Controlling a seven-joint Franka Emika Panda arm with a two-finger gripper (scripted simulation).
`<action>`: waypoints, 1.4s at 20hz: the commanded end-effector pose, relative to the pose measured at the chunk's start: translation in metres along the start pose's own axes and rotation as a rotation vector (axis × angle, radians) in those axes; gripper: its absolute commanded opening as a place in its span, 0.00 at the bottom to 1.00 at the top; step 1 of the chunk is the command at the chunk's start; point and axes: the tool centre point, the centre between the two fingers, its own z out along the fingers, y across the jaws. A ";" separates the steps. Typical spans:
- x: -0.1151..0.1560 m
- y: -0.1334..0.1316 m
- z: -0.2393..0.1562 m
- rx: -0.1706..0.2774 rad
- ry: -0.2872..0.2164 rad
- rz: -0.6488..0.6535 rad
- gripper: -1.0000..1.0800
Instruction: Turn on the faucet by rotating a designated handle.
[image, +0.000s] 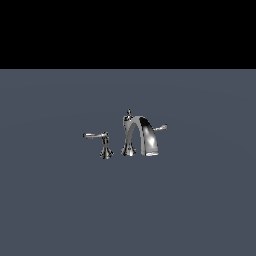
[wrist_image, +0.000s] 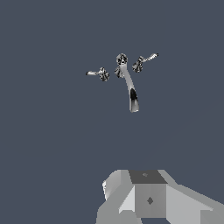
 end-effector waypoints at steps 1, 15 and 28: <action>0.000 0.000 0.000 0.000 0.000 0.000 0.00; 0.009 -0.019 0.030 -0.002 0.003 0.104 0.00; 0.041 -0.063 0.105 -0.007 0.012 0.363 0.00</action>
